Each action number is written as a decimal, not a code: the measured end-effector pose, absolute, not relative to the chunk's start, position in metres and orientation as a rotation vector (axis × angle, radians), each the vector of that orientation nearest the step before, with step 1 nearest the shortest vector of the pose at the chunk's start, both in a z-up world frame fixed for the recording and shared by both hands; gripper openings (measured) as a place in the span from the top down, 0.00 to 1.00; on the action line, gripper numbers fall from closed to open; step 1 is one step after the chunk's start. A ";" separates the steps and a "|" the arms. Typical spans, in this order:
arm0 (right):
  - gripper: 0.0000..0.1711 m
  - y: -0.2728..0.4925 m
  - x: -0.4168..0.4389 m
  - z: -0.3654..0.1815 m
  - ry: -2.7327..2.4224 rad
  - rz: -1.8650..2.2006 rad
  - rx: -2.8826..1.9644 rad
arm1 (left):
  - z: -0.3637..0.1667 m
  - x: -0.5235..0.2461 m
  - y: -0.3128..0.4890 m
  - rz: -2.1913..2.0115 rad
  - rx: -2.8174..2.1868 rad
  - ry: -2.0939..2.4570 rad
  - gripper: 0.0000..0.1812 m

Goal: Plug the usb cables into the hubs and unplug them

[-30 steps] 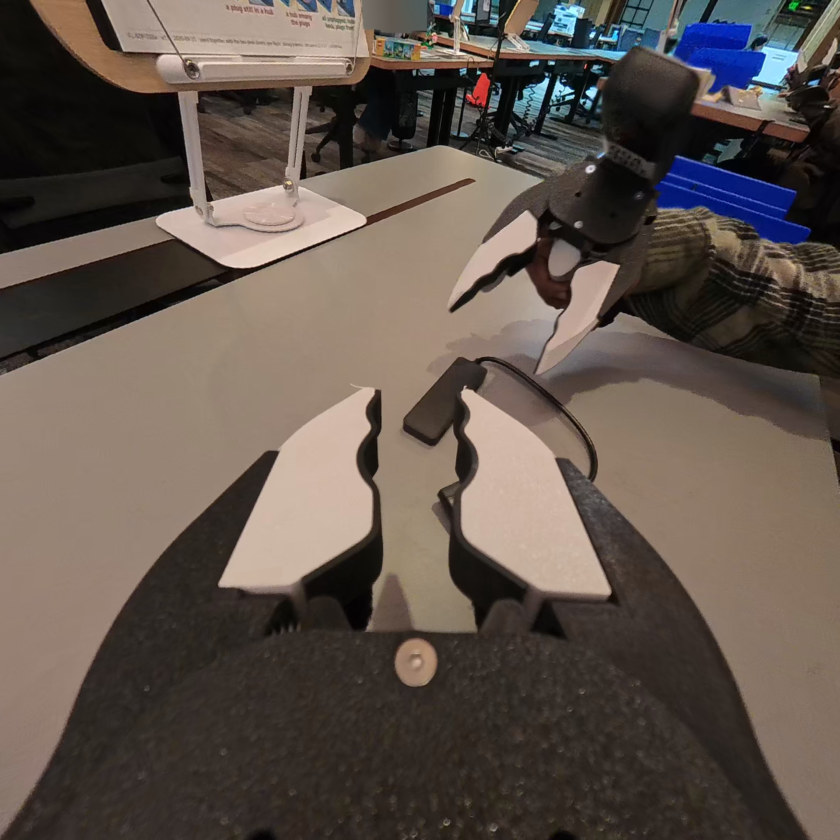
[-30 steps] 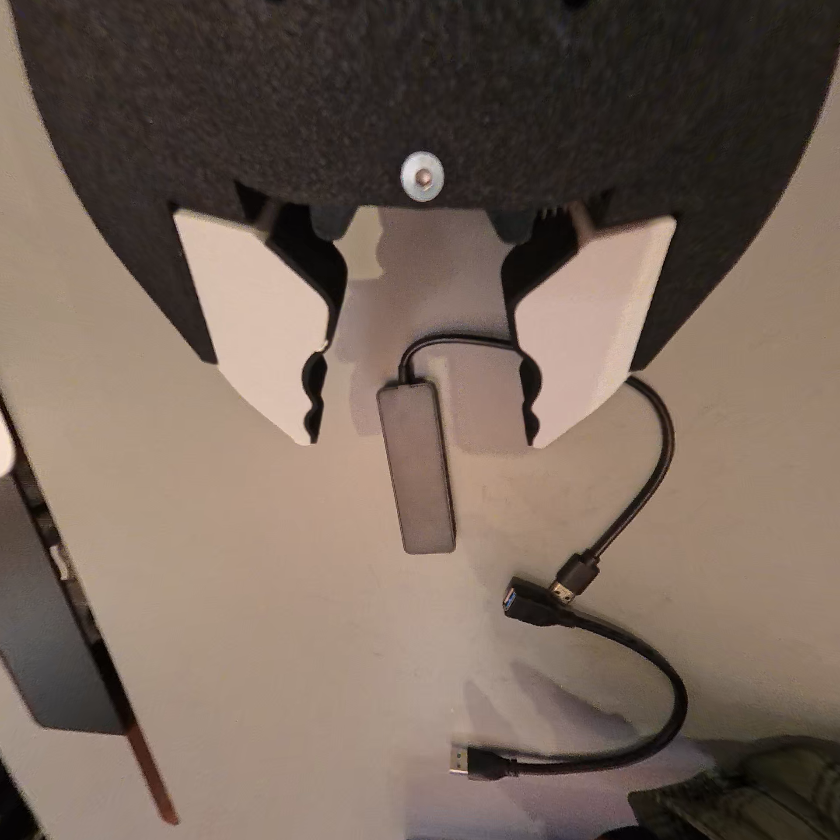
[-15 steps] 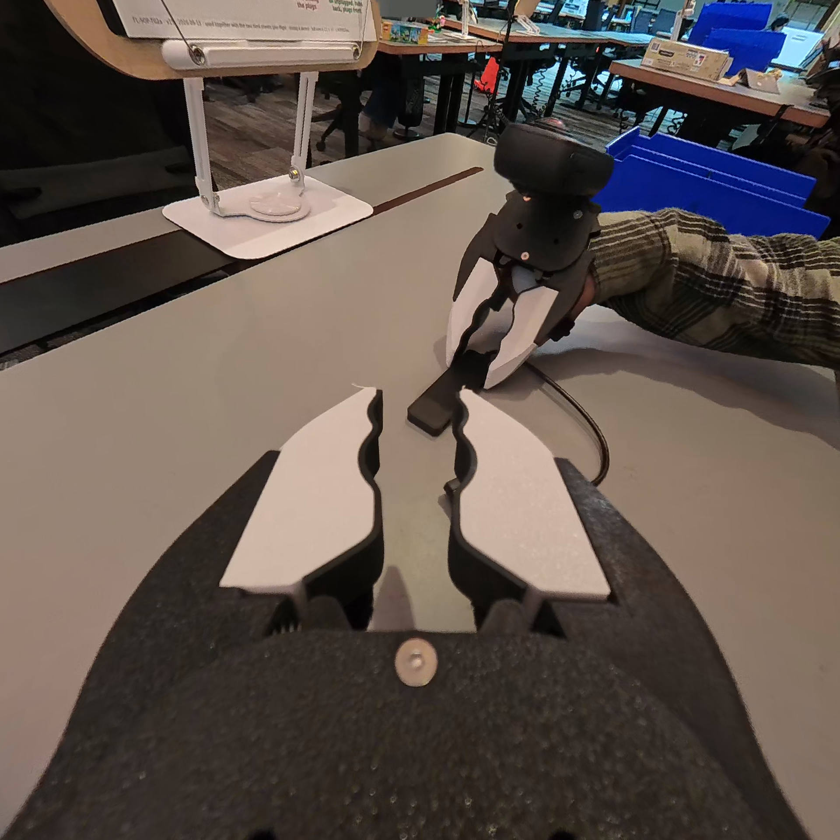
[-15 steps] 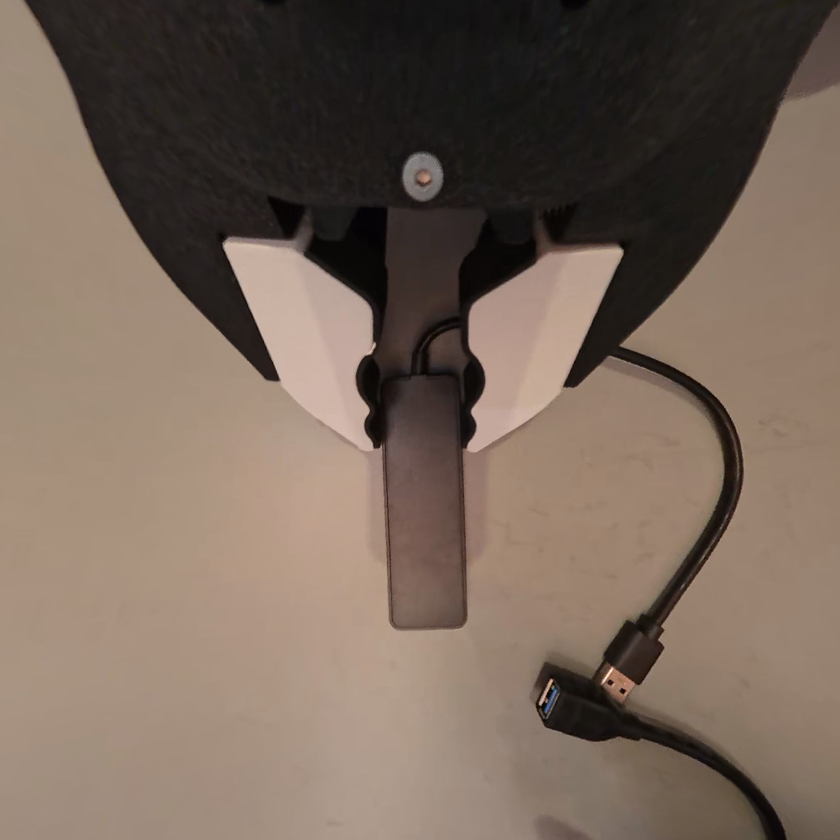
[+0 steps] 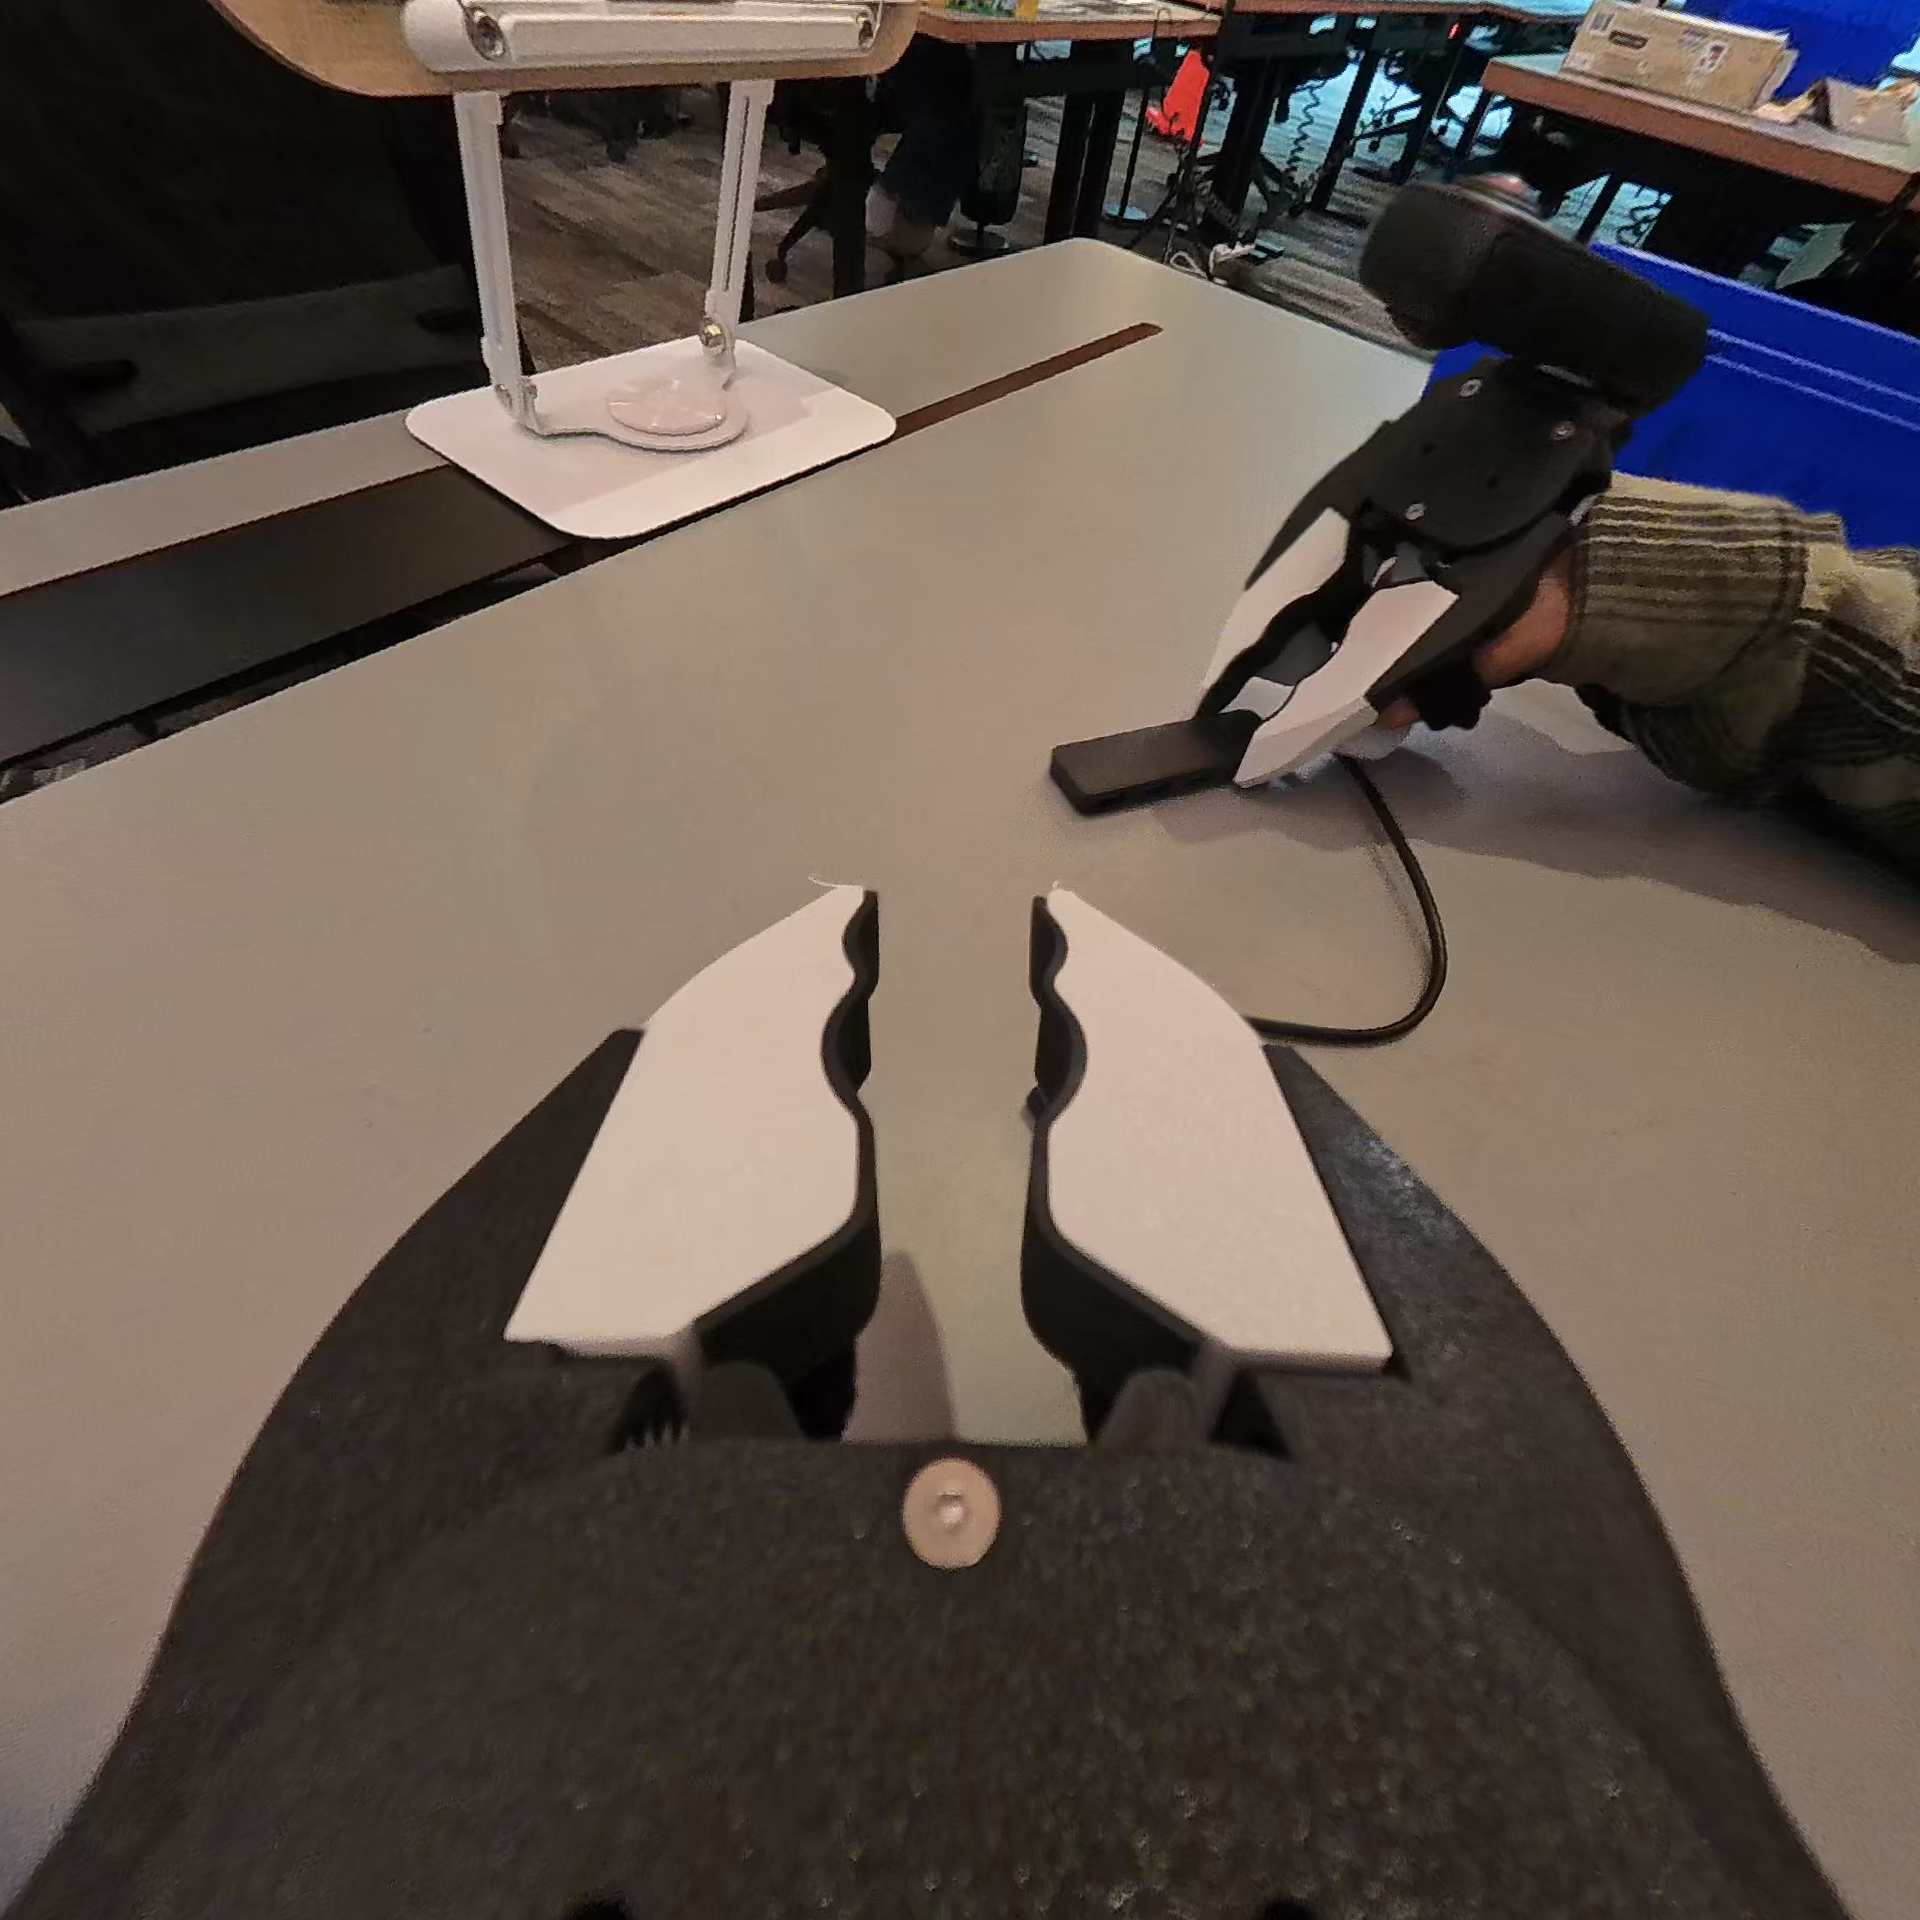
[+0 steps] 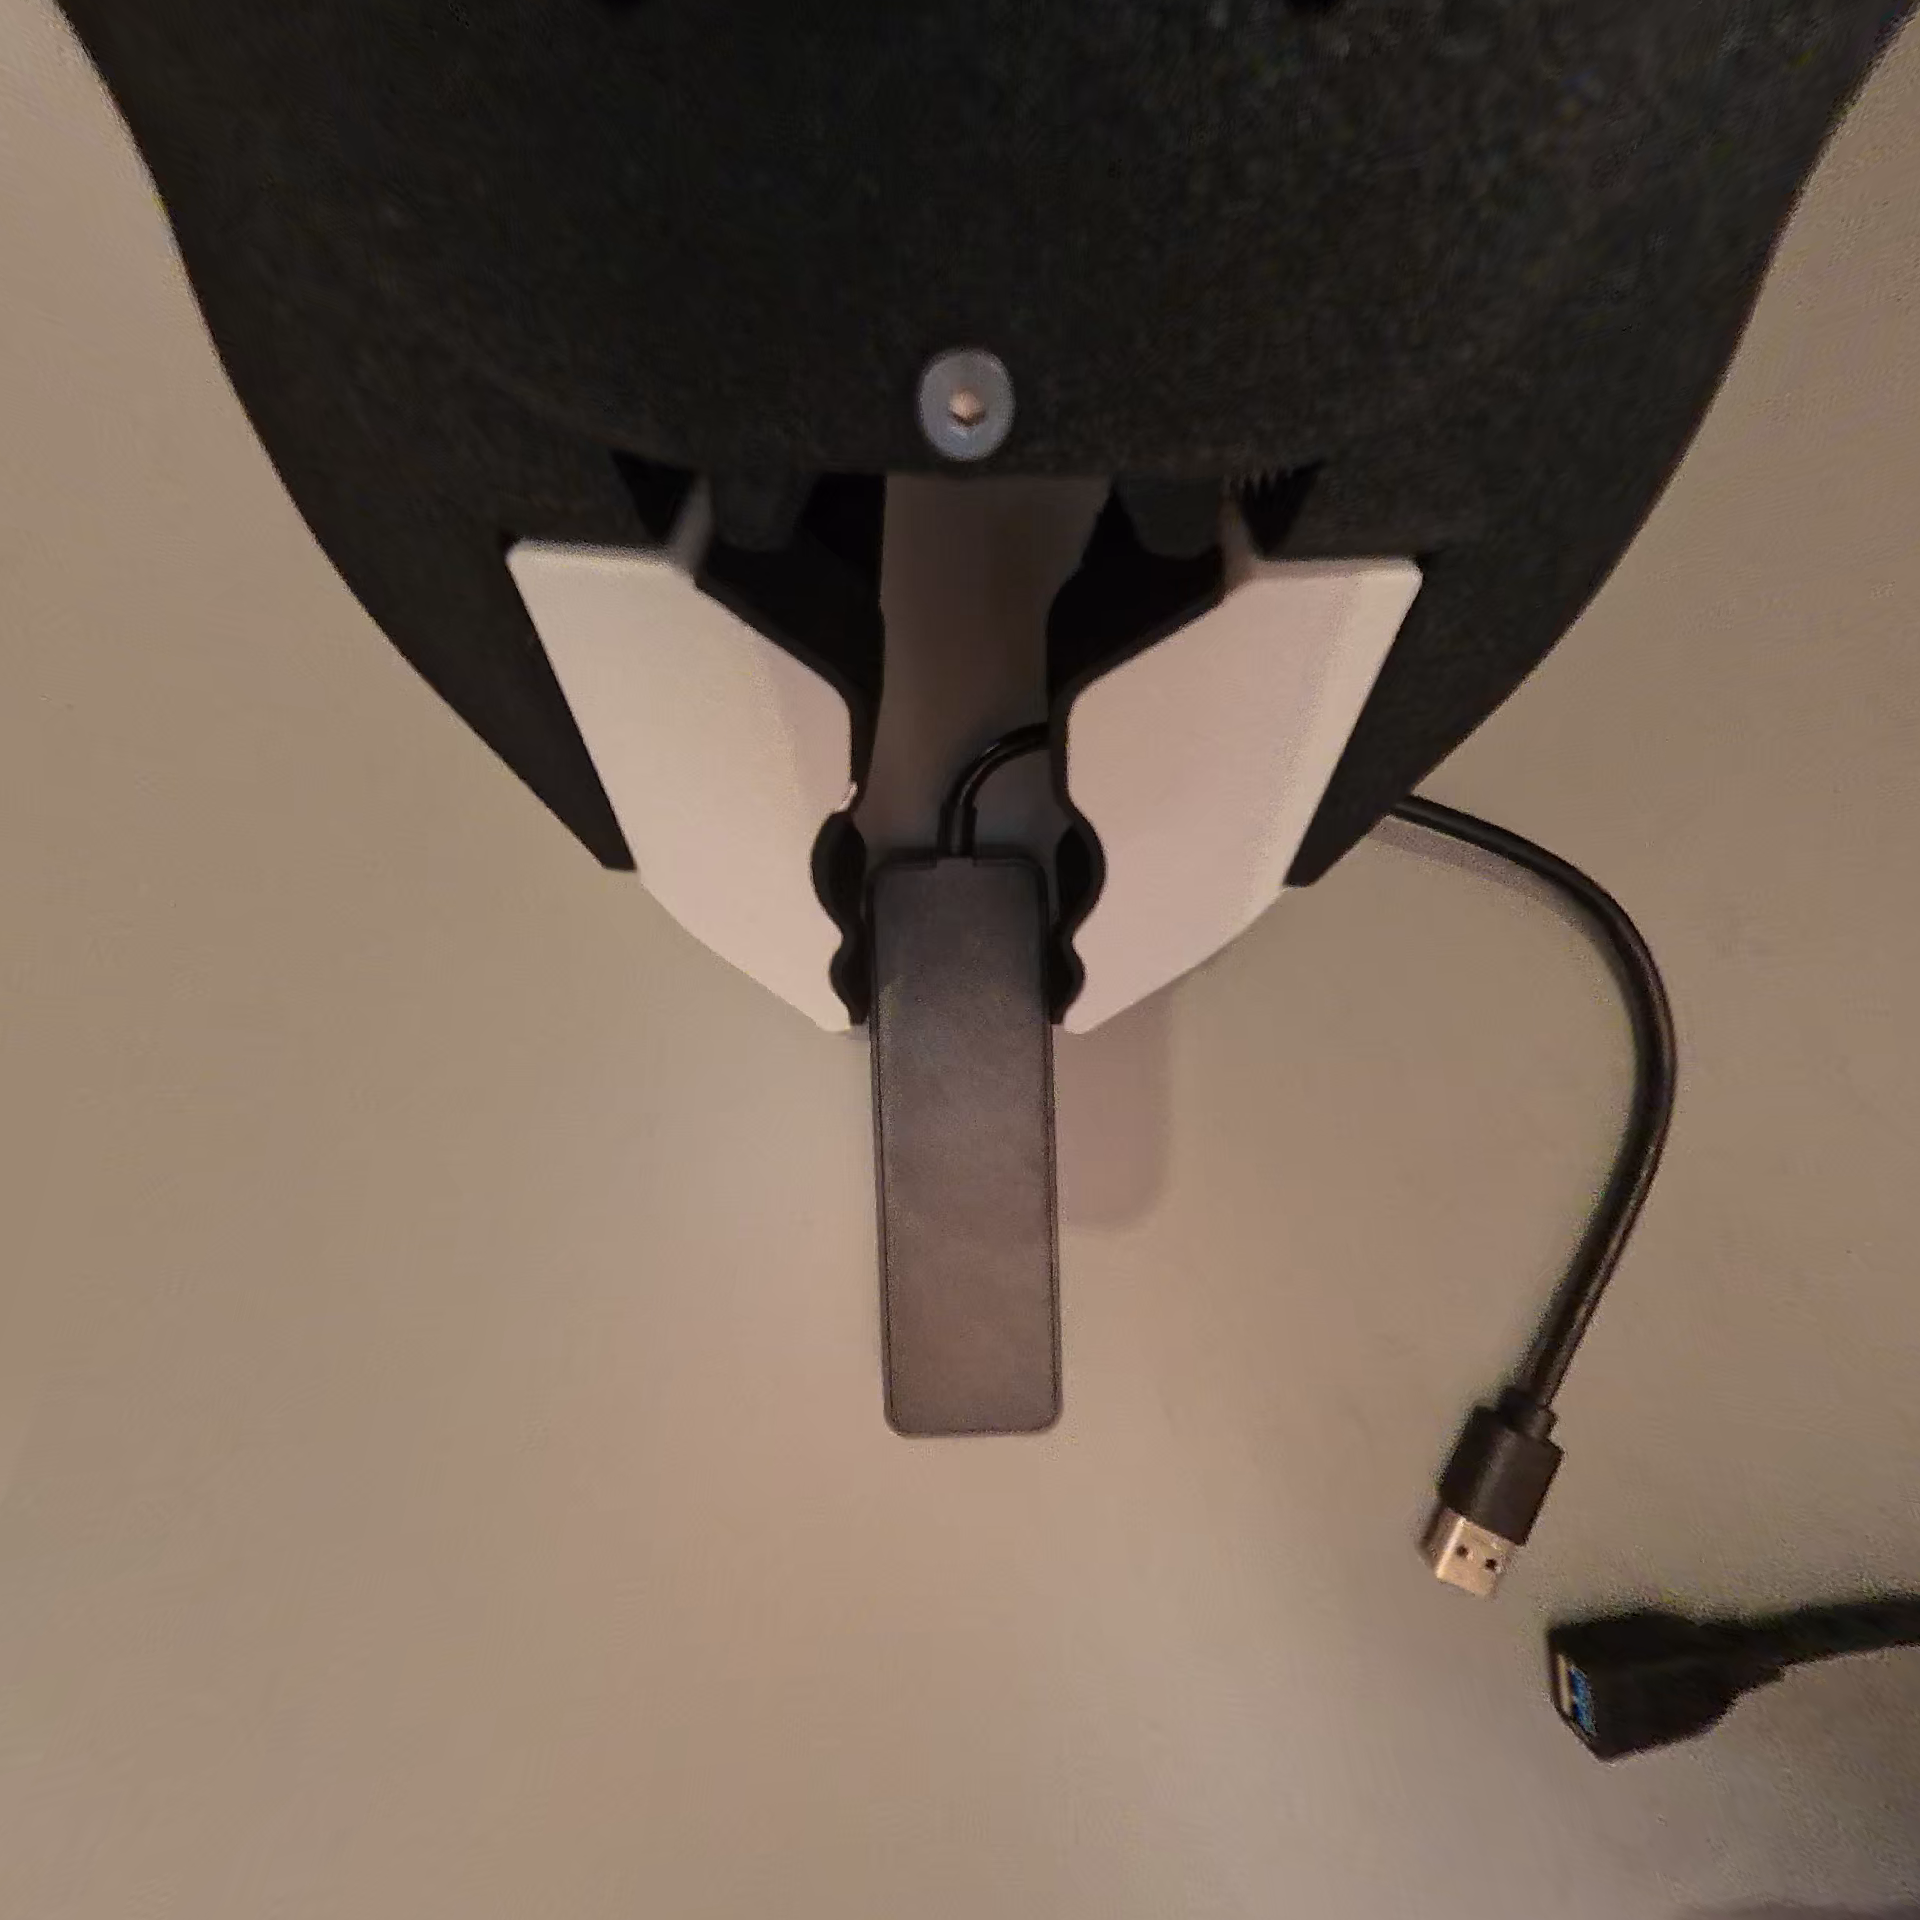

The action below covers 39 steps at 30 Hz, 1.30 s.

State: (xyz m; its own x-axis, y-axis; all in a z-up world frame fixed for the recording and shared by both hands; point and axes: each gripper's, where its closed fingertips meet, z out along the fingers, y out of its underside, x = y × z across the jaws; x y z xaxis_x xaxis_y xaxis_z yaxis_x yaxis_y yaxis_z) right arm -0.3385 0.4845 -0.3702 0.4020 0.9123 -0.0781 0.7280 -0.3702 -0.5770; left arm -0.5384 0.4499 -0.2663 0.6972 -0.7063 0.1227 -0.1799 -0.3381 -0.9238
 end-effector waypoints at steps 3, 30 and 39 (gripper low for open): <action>0.81 0.482 -0.336 -0.370 -1.366 0.557 -2.197 | -0.268 -0.552 0.454 -0.575 -1.899 0.659 0.85; 0.70 0.471 -0.340 -0.363 -1.417 0.623 -2.081 | -0.361 -0.644 0.426 -0.065 -2.598 0.409 0.82; 0.70 0.471 -0.340 -0.363 -1.426 0.622 -2.073 | -0.364 -0.630 0.428 -0.252 -2.624 0.458 0.95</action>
